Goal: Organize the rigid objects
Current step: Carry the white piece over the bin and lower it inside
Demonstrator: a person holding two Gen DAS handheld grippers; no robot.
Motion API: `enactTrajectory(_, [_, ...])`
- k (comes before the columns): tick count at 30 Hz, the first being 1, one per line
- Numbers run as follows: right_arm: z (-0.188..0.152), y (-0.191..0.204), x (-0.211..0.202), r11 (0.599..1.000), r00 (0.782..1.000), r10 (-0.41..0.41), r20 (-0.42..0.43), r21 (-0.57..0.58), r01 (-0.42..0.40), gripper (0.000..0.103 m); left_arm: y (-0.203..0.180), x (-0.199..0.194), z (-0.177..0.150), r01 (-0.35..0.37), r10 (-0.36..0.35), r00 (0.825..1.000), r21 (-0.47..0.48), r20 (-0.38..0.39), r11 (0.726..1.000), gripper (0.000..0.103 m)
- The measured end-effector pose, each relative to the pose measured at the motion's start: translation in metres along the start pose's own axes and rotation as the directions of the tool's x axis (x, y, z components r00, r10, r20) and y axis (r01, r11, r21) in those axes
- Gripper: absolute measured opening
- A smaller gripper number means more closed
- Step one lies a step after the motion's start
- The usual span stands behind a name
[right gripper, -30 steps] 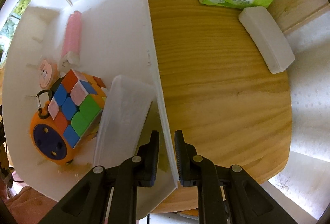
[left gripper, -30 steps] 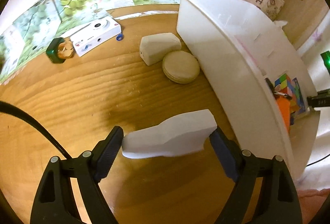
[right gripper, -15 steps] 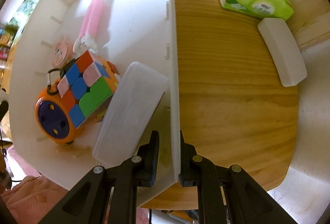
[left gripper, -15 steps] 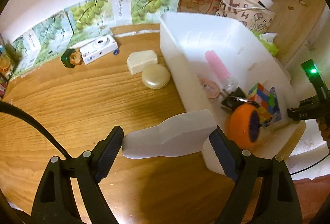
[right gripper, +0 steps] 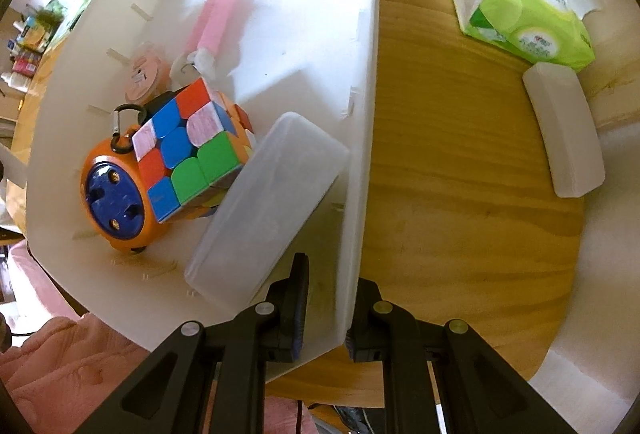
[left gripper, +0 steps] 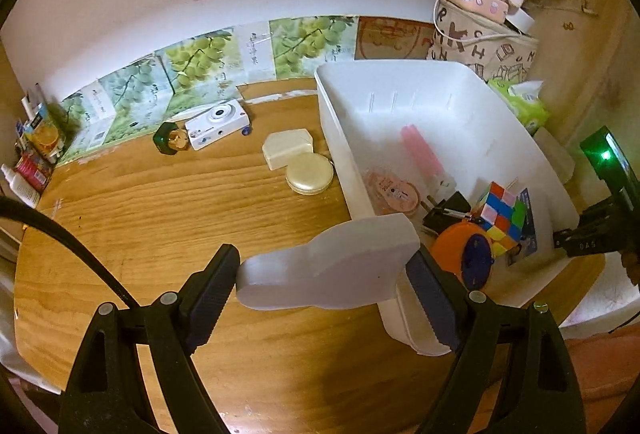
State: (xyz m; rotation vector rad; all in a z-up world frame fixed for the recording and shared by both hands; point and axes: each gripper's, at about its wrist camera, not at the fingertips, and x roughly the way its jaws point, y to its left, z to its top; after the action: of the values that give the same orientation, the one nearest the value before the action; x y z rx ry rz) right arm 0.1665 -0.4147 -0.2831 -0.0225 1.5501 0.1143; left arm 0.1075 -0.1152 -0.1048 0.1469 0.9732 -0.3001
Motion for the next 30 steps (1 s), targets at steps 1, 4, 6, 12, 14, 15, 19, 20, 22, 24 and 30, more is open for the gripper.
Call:
enactTrajectory(1, [0.0, 0.0, -0.001, 1.0, 1.0, 0.001, 0.002, -0.005, -0.001, 0.015, -0.001, -0.002, 0.0, 0.0, 0.0, 1.0, -0.007, 0.006, 1.0, 0.087])
enactTrajectory(4, [0.001, 0.002, -0.004, 1.0, 1.0, 0.006, 0.005, -0.022, -0.006, 0.015, -0.006, -0.007, 0.002, 0.019, -0.018, 1.0, -0.017, 0.023, 1.0, 0.087])
enactTrajectory(6, [0.002, 0.001, -0.006, 1.0, 1.0, 0.008, 0.005, -0.03, -0.008, 0.015, -0.012, -0.009, 0.005, 0.027, -0.027, 0.999, -0.009, 0.034, 1.0, 0.087])
enactTrajectory(12, [0.005, 0.001, -0.009, 0.999, 1.0, 0.012, 0.002, -0.046, -0.012, 0.015, -0.032, -0.009, 0.015, 0.074, -0.076, 0.995, 0.033, 0.06, 0.997, 0.087])
enactTrajectory(14, [0.005, 0.001, -0.01, 0.999, 1.0, 0.013, 0.0, -0.051, -0.013, 0.015, -0.038, -0.009, 0.018, 0.095, -0.098, 0.993, 0.042, 0.064, 0.995, 0.087])
enactTrajectory(15, [0.006, 0.001, -0.01, 0.999, 1.0, 0.013, -0.001, -0.053, -0.013, 0.015, -0.041, -0.008, 0.02, 0.106, -0.109, 0.992, 0.047, 0.066, 0.993, 0.087])
enactTrajectory(19, [0.008, 0.002, -0.01, 0.998, 1.0, 0.01, -0.005, -0.063, -0.01, 0.015, -0.055, -0.005, 0.026, 0.145, -0.151, 0.986, 0.077, 0.067, 0.986, 0.087])
enactTrajectory(20, [0.008, 0.002, -0.009, 0.998, 1.0, 0.01, -0.005, -0.064, -0.01, 0.015, -0.058, -0.004, 0.027, 0.156, -0.161, 0.985, 0.082, 0.067, 0.984, 0.087])
enactTrajectory(22, [0.009, 0.002, -0.01, 0.998, 1.0, 0.009, -0.007, -0.068, -0.009, 0.015, -0.066, -0.001, 0.03, 0.184, -0.191, 0.979, 0.09, 0.065, 0.979, 0.087])
enactTrajectory(24, [0.009, 0.004, -0.01, 0.997, 1.0, 0.004, -0.007, -0.072, -0.004, 0.015, -0.073, 0.002, 0.033, 0.21, -0.216, 0.974, 0.093, 0.062, 0.973, 0.087])
enactTrajectory(30, [0.009, 0.008, -0.009, 0.997, 1.0, -0.002, -0.006, -0.081, 0.002, 0.015, -0.094, 0.012, 0.039, 0.285, -0.291, 0.955, 0.099, 0.053, 0.953, 0.087])
